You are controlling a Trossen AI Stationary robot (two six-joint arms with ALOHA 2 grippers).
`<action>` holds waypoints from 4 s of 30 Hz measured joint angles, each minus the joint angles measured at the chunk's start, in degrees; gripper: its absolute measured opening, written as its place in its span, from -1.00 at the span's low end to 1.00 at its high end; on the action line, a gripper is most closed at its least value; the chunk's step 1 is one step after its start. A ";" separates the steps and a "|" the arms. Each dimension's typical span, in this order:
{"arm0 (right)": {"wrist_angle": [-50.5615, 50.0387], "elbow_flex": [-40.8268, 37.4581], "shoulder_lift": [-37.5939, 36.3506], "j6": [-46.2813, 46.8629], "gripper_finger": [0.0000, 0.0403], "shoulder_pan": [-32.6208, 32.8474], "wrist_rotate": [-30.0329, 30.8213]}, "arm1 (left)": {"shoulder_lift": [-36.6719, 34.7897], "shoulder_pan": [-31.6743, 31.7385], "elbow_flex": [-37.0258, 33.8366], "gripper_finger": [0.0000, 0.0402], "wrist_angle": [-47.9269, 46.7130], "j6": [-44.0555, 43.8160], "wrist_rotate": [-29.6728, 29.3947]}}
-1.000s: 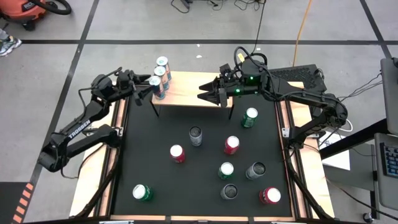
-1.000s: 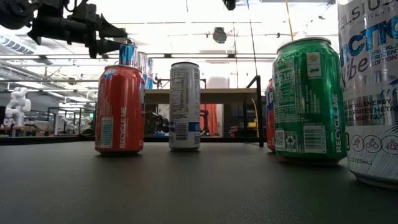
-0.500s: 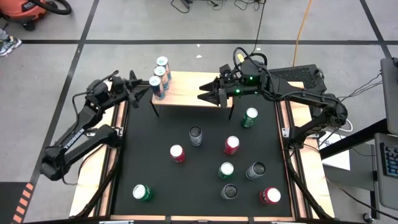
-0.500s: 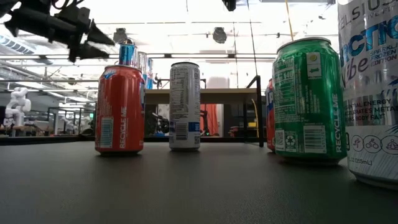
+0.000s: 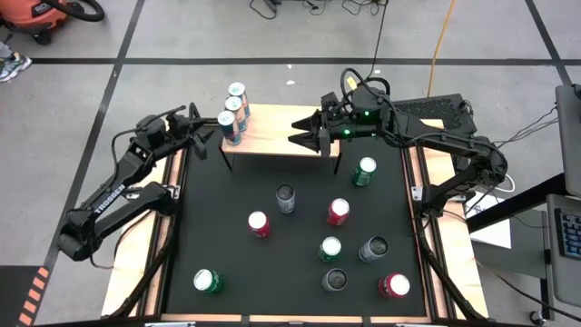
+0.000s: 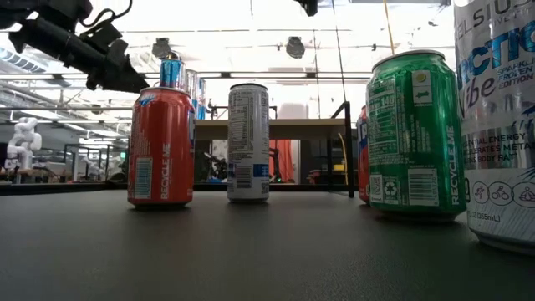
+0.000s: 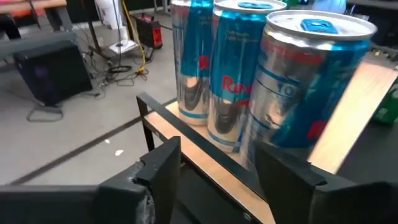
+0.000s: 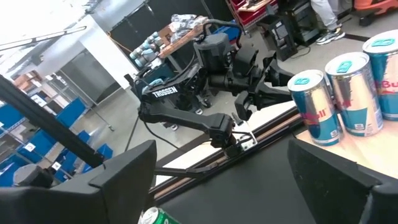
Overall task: Place canned beverage on shelf
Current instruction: Put the blue soda can on the shelf
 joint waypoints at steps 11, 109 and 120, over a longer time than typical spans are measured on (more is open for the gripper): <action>-0.23 0.00 0.00 0.32 0.69 -0.06 0.16 | 4.81 -0.49 0.00 -0.24 2.78 1.22 5.53; -14.16 13.97 11.28 -2.68 -0.12 6.53 17.86 | 1.97 -16.28 24.20 -0.48 -18.31 -10.90 -3.62; 3.90 13.97 21.11 -3.27 -0.50 0.29 19.38 | 9.75 -16.22 24.11 -0.48 -21.03 -10.31 -7.17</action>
